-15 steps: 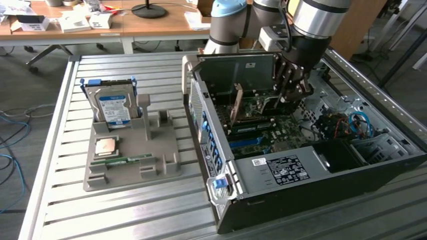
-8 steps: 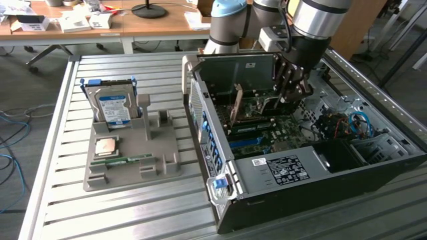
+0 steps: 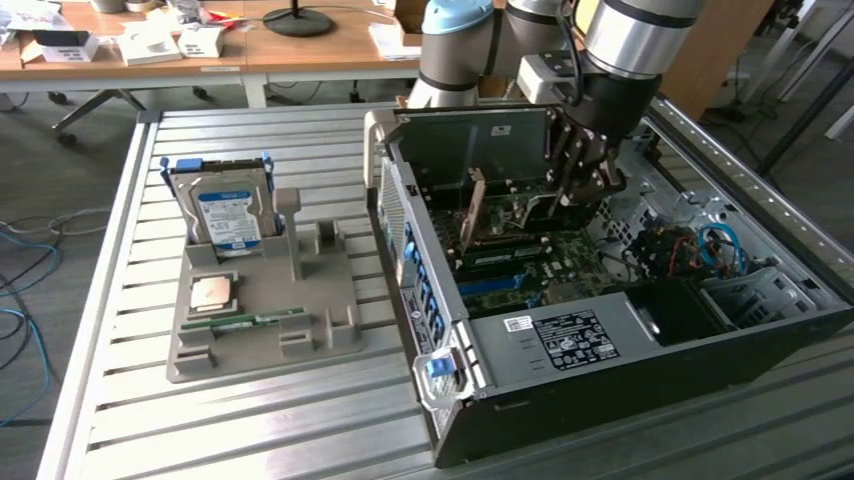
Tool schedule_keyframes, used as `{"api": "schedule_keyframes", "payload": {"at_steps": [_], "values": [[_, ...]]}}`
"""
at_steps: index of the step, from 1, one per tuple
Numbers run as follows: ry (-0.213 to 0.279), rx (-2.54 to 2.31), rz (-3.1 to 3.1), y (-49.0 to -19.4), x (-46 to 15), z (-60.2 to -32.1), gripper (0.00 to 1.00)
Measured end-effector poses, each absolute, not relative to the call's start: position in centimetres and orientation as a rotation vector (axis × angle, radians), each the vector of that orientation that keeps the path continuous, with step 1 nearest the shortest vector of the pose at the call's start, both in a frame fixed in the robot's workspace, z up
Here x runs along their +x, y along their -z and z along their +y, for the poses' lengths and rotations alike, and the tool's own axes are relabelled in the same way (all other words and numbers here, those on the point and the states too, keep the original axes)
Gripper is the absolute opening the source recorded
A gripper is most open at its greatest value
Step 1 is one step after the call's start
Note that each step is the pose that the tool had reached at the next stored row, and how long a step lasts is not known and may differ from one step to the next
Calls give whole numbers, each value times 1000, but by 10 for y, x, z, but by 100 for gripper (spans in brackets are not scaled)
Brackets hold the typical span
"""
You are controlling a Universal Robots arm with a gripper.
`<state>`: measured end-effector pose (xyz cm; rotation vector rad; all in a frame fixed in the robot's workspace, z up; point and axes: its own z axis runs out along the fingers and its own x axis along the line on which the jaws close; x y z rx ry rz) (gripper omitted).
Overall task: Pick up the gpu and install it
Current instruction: 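Insert the gpu into the slot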
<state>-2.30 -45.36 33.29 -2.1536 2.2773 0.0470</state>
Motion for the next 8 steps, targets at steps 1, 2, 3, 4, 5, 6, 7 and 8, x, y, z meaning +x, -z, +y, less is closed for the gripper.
{"api": "schedule_keyframes", "payload": {"at_steps": [1,2,3,4,5,6,7,8], "values": [[-47,-2154,2277,-332,-23,-454,27],[-47,-2154,2277,-332,-23,-454,27],[-47,-2154,2277,-332,-23,-454,27],[-47,-2154,2278,-331,-23,-454,27],[-47,-2154,2278,-331,-23,-454,27],[-47,-2154,2277,-331,-23,-454,27],[-47,-2154,2277,-331,-23,-454,27],[-47,-2154,2277,-330,-23,-454,27]]}}
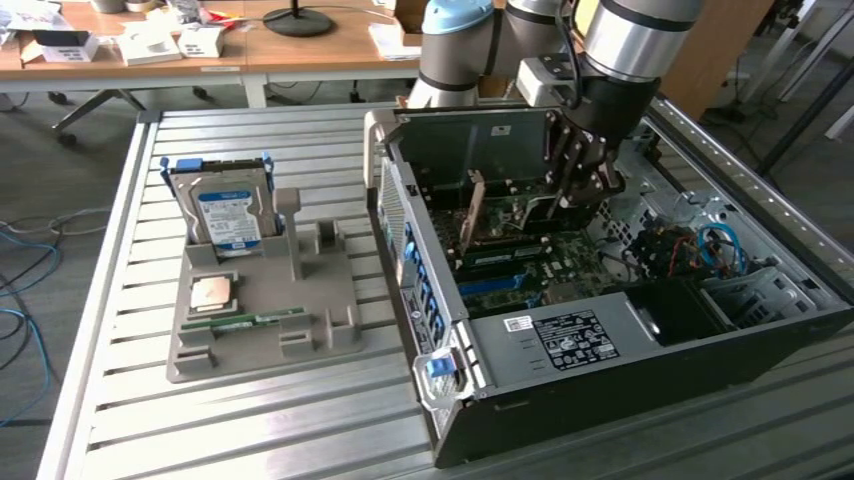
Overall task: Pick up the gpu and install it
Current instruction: 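Insert the gpu into the slot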
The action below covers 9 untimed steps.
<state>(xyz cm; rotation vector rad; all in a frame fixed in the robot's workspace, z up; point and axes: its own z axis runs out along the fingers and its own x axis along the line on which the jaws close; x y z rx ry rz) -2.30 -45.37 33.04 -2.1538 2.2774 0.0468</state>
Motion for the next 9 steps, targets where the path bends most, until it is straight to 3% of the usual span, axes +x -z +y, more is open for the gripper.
{"api": "schedule_keyframes", "payload": {"at_steps": [9], "values": [[-47,-2154,2277,-329,-23,-454,27]]}}
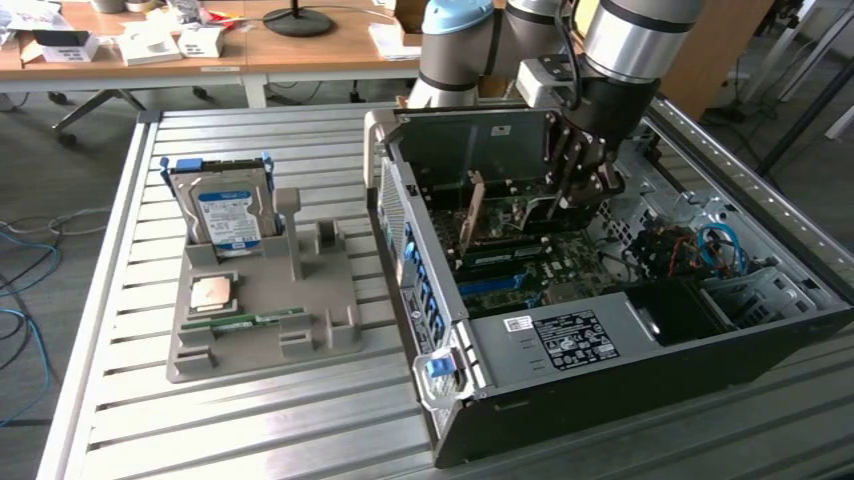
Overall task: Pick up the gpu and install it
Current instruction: 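Insert the gpu into the slot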
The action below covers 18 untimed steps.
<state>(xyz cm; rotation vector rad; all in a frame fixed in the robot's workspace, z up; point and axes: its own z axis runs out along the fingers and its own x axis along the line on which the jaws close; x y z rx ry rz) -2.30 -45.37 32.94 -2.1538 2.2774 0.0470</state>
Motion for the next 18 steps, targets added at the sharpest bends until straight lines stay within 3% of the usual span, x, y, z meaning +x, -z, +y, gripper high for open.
{"api": "schedule_keyframes", "payload": {"at_steps": [18], "values": [[-47,-2154,2277,-327,-23,-454,27]]}}
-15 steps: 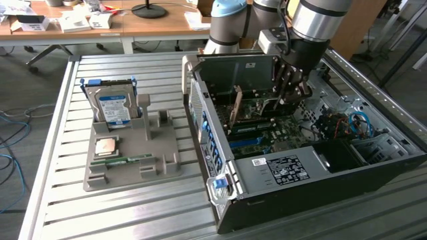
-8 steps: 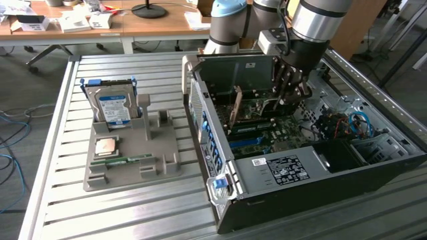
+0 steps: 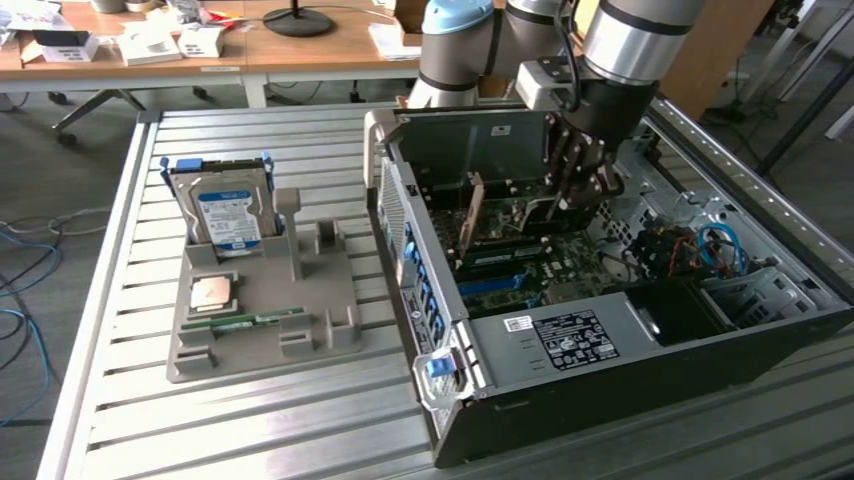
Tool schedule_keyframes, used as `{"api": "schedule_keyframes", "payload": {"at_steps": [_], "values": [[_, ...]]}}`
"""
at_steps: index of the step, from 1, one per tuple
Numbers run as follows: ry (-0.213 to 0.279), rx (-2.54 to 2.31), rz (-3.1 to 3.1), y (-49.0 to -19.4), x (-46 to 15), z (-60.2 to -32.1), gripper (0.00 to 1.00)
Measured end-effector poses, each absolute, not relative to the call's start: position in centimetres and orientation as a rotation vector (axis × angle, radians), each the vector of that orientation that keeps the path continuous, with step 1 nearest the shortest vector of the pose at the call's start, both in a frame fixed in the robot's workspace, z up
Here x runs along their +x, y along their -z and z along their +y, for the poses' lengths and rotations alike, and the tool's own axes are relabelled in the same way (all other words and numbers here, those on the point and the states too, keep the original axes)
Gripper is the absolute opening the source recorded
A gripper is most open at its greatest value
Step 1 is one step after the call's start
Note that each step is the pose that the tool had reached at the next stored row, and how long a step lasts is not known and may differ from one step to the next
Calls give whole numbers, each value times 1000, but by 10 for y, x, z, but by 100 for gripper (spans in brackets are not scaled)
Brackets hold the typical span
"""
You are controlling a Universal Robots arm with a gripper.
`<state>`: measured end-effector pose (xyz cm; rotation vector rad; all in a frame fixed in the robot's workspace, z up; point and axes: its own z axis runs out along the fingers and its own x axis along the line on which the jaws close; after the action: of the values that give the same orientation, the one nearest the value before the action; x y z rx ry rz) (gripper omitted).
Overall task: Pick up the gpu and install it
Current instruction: 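Insert the gpu into the slot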
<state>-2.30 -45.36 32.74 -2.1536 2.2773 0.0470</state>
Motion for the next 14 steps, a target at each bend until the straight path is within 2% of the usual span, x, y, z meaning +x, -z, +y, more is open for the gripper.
{"api": "schedule_keyframes", "payload": {"at_steps": [14], "values": [[-47,-2154,2277,-326,-23,-454,27]]}}
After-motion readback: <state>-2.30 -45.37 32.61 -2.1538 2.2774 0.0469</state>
